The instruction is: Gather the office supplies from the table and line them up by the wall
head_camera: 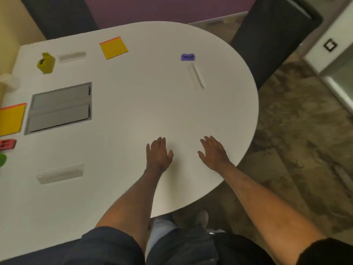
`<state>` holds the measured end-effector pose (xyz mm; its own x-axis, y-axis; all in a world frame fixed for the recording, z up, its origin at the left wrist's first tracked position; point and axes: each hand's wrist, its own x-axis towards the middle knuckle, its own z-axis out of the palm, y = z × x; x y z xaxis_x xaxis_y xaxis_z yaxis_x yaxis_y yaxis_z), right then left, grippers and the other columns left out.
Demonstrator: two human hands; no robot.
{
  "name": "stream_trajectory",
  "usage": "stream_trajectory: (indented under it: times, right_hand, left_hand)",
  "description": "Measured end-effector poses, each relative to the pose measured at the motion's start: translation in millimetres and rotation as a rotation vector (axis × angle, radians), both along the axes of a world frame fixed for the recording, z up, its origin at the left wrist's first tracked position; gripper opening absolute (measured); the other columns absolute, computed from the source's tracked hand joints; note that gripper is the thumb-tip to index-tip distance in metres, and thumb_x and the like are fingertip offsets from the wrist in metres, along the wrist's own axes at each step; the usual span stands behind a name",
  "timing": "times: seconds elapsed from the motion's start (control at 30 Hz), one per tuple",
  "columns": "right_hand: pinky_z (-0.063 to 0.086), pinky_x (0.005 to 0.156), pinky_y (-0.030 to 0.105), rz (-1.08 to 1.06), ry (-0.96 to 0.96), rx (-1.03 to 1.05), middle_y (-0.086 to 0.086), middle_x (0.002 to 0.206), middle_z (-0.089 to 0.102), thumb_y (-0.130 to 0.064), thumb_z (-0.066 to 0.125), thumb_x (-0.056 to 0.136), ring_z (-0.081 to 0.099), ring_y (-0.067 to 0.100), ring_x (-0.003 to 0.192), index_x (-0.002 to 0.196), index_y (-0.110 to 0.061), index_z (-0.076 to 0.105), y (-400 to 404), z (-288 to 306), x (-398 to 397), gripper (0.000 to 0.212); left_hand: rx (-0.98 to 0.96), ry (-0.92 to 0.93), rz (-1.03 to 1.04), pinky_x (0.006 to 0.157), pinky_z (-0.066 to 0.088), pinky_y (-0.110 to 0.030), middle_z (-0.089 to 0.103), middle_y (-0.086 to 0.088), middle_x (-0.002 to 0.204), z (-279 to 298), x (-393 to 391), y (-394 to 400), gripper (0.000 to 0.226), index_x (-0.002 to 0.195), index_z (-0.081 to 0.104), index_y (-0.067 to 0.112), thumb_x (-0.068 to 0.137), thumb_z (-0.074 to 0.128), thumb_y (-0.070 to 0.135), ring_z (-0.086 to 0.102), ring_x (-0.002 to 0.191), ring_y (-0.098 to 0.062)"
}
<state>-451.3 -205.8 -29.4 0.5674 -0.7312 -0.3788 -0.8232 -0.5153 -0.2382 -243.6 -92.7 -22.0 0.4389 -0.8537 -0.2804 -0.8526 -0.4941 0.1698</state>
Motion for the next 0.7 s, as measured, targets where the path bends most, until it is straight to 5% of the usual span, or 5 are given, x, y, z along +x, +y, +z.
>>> stream_trajectory:
  times: [0.7]
  right_hand:
    - [0.016,0.127,0.043,-0.709,0.096,0.025,0.003,0.171,0.013,-0.047,0.04,0.105,0.006,0.023,0.158,0.162,-0.016,0.019,-86,6,-284,0.069]
  left_hand:
    - [0.026,0.044,-0.72,0.124,0.015,-0.049,0.024,-0.006,0.164,-7,-261,-246,0.064,0.156,0.023,0.013,0.102,0.035,0.045,0.024,0.15,-0.027]
